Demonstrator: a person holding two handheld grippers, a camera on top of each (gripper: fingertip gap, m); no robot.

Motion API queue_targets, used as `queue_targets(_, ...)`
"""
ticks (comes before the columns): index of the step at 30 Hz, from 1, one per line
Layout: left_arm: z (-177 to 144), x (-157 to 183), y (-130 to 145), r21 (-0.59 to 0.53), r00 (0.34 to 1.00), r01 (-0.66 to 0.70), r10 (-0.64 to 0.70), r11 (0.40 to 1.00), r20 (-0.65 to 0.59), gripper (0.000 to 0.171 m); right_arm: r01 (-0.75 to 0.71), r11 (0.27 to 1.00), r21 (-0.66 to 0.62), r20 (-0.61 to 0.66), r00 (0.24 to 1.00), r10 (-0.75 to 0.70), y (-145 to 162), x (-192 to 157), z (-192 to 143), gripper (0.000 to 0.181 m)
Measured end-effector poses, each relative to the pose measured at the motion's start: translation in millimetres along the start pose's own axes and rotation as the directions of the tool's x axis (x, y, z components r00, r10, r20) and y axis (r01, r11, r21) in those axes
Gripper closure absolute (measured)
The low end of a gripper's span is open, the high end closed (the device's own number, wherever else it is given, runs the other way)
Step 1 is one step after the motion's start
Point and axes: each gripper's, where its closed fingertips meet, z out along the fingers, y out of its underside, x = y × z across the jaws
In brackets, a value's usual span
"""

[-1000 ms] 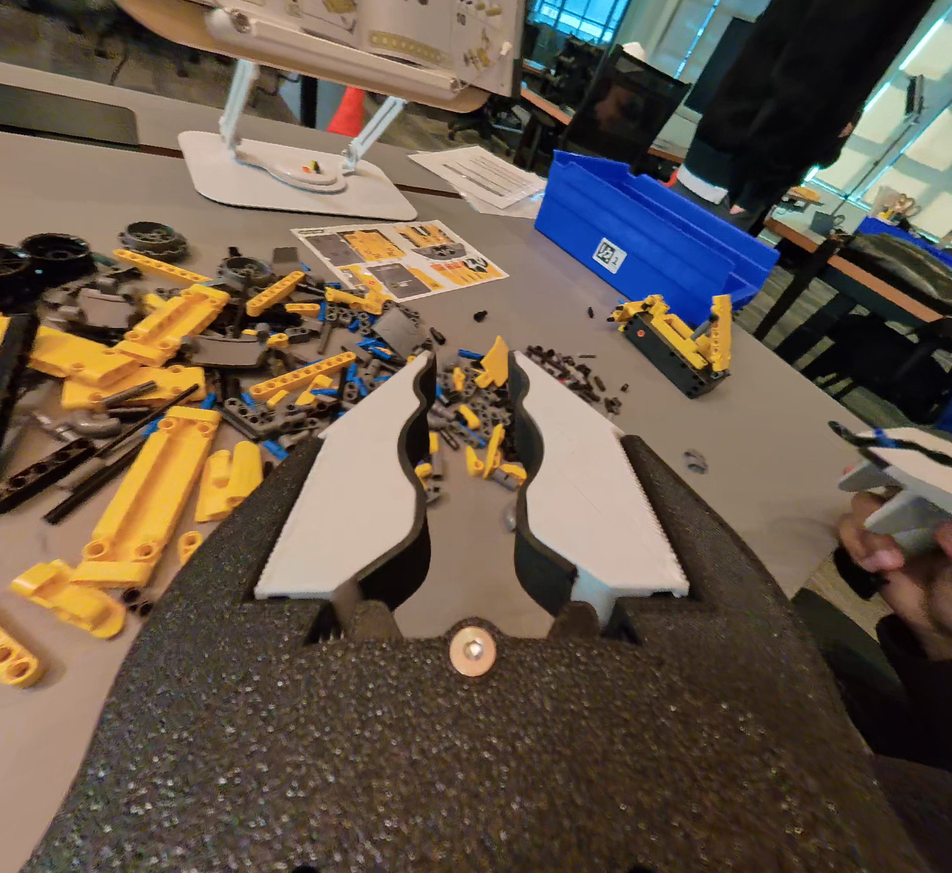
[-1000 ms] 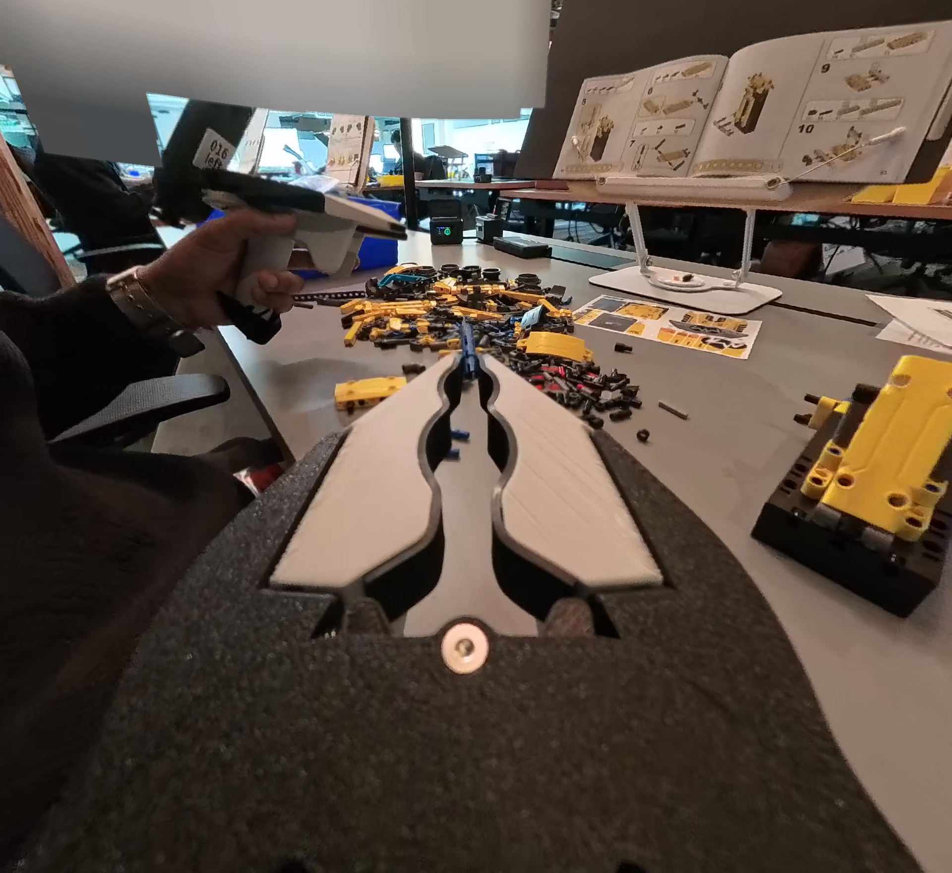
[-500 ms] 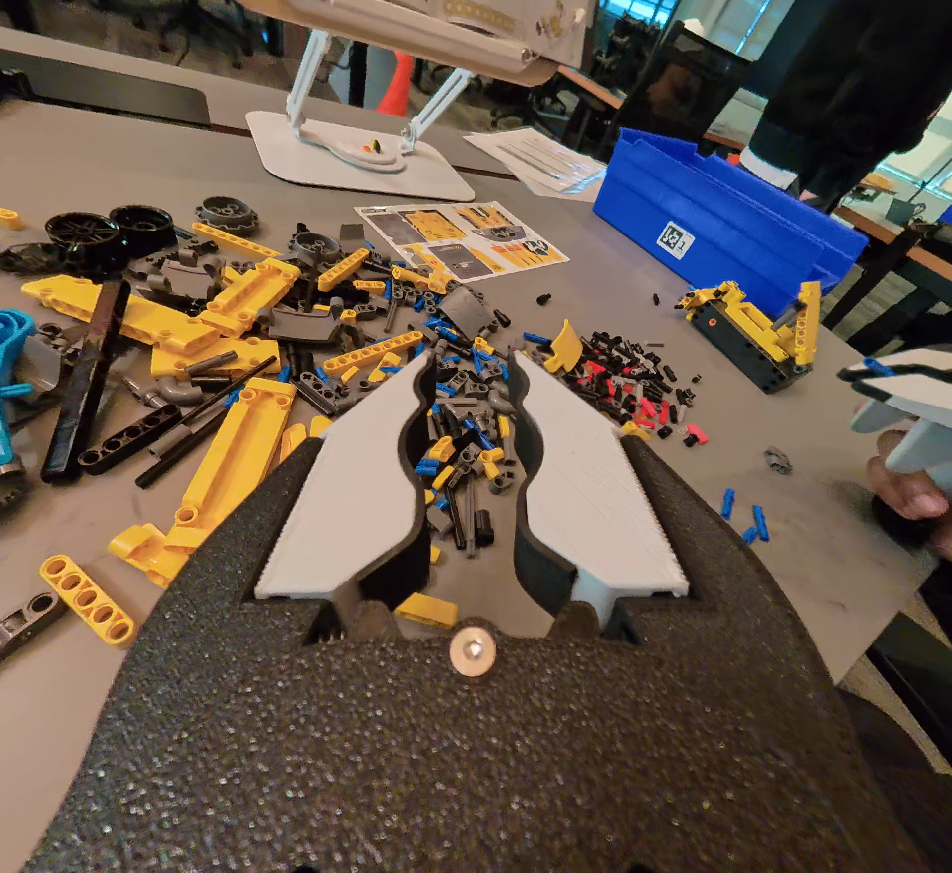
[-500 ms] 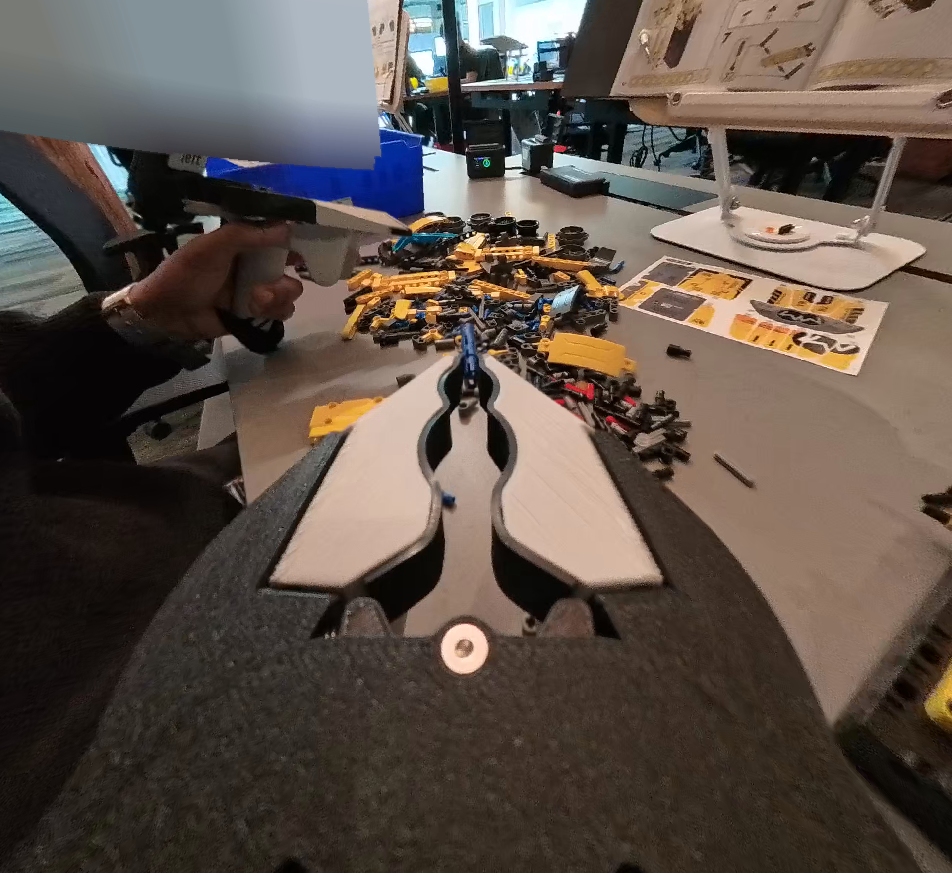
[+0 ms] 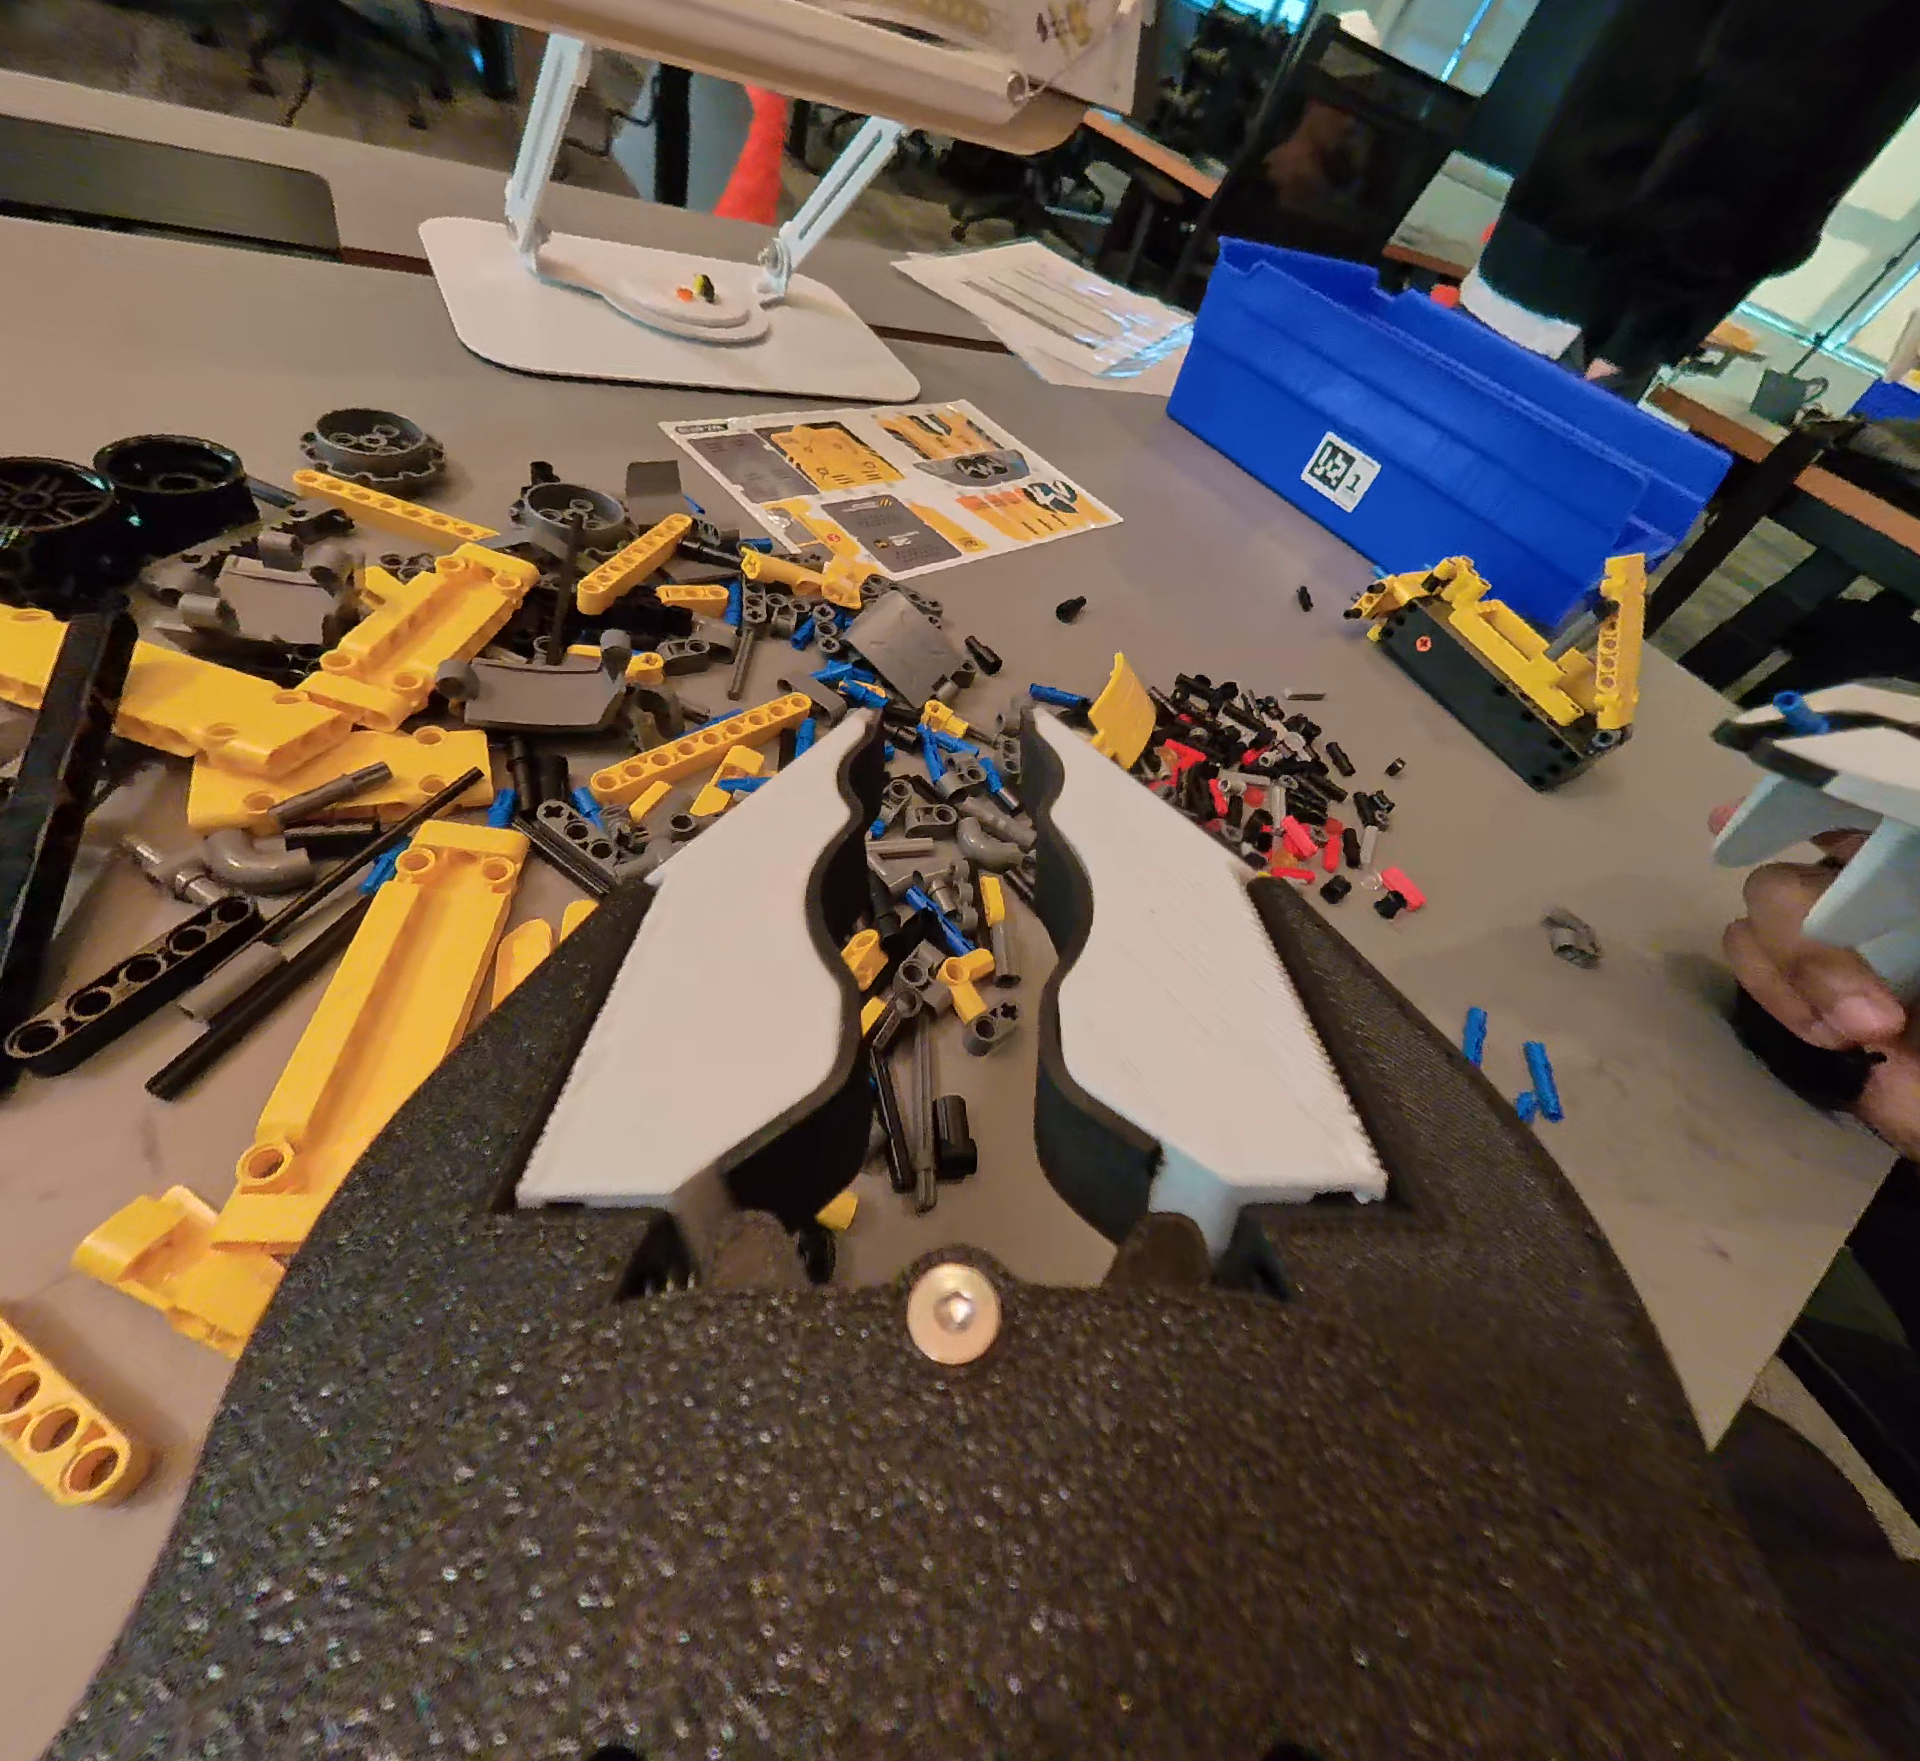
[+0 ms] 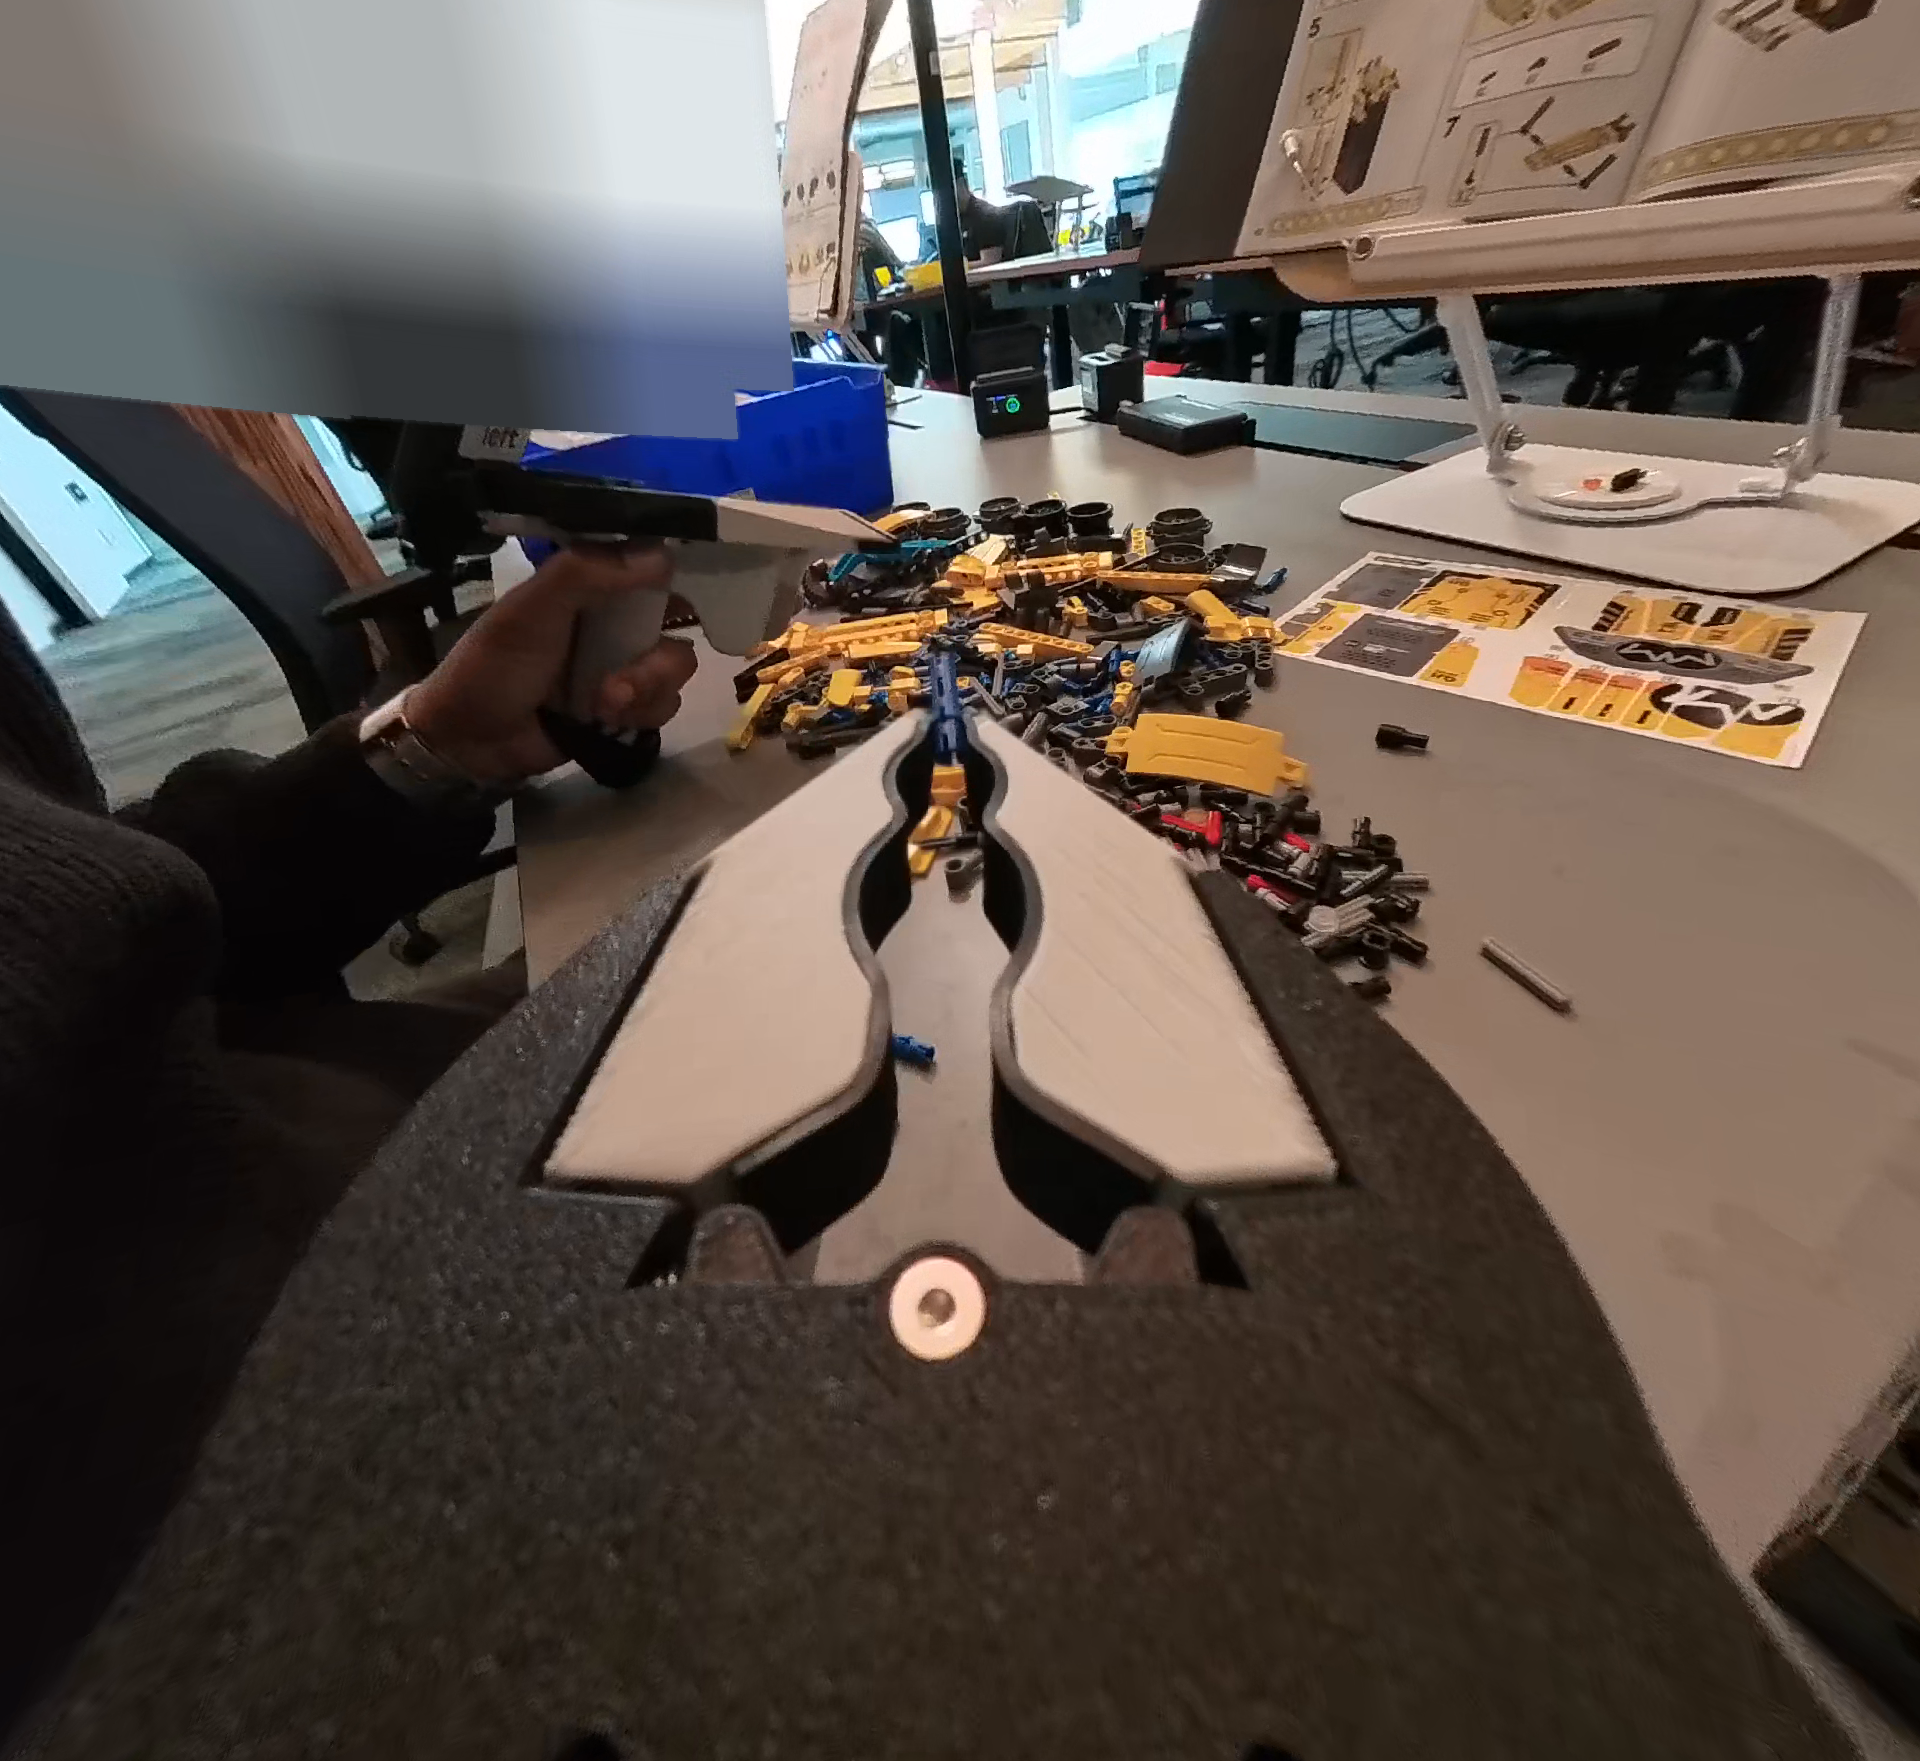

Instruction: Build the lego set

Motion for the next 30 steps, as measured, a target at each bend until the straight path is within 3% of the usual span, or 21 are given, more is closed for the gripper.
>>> queue_targets(30, 10, 2, 11, -0.093, 1.0, -0.017, 0.017, 0.996, 0.002, 0.146, 0.021, 1.0, 0.01, 0.013, 1.0, -0.021, -1, -3, -1, 0.176)
